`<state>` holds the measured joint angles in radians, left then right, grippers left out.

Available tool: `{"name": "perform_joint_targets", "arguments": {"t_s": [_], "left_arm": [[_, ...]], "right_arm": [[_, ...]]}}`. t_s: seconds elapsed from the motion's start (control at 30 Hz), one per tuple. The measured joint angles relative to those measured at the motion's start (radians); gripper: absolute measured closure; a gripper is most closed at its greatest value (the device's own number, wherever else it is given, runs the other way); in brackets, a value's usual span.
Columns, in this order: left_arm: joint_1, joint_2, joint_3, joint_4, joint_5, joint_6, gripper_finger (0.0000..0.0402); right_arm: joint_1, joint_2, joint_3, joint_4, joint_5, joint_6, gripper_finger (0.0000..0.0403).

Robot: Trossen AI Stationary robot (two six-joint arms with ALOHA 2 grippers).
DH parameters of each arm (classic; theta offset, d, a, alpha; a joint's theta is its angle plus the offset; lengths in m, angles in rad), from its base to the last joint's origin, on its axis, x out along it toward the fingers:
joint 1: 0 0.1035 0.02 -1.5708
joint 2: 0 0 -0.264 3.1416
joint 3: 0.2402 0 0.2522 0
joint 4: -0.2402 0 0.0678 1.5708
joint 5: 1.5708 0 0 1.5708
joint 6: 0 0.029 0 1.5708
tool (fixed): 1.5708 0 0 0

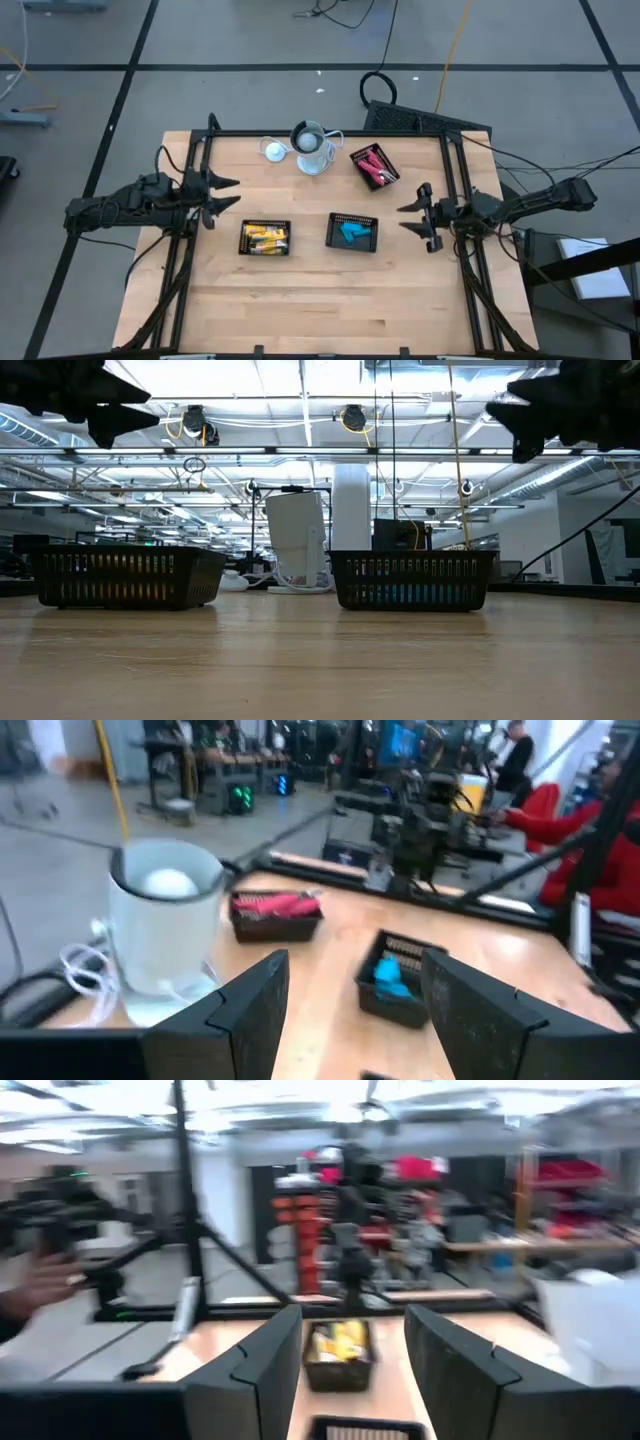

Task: Pick & Place School Supplies
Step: Return to Home Position

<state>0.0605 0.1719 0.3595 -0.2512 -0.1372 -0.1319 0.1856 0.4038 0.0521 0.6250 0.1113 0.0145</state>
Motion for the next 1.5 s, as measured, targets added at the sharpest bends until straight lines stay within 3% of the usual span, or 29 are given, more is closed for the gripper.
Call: {"name": "perform_joint_targets", "arguments": {"t_s": [0.17,0.3,0.53,0.87,1.17,1.27,1.37,1.5], "left_arm": [[0.0,0.0,0.0,-0.021,0.104,0.037,0.0169],[0.0,-0.005,0.0,-0.034,0.138,0.042,0.0169],[0.0,-0.005,0.0,-0.053,0.205,-0.003,0.0169],[0.0,-0.005,0.0,-0.038,0.273,0.009,0.0169],[0.0,-0.005,0.0,-0.041,0.358,-0.002,0.0169],[0.0,-0.005,0.0,-0.05,0.369,-0.002,0.0169],[0.0,-0.005,0.0,-0.049,0.393,-0.001,0.0169],[0.0,-0.005,0.0,-0.037,0.409,0.005,0.0169]], "right_arm": [[0.0,-0.002,-0.002,-0.003,0.124,-0.016,0.0234],[0.0,-0.001,-0.003,-0.025,0.125,0.002,0.0234],[0.0,-0.014,-0.004,-0.109,-0.049,0.034,0.0234],[0.0,-0.152,-0.005,-0.221,-0.221,0.015,0.0234],[0.0,-0.273,-0.005,-0.352,-0.213,0.0,0.0234],[-0.003,-0.286,-0.005,-0.367,-0.142,0.007,0.0234],[-0.003,-0.287,-0.005,-0.375,-0.08,0.095,0.0234],[-0.003,-0.287,-0.005,-0.378,-0.074,0.192,0.0234]]}}
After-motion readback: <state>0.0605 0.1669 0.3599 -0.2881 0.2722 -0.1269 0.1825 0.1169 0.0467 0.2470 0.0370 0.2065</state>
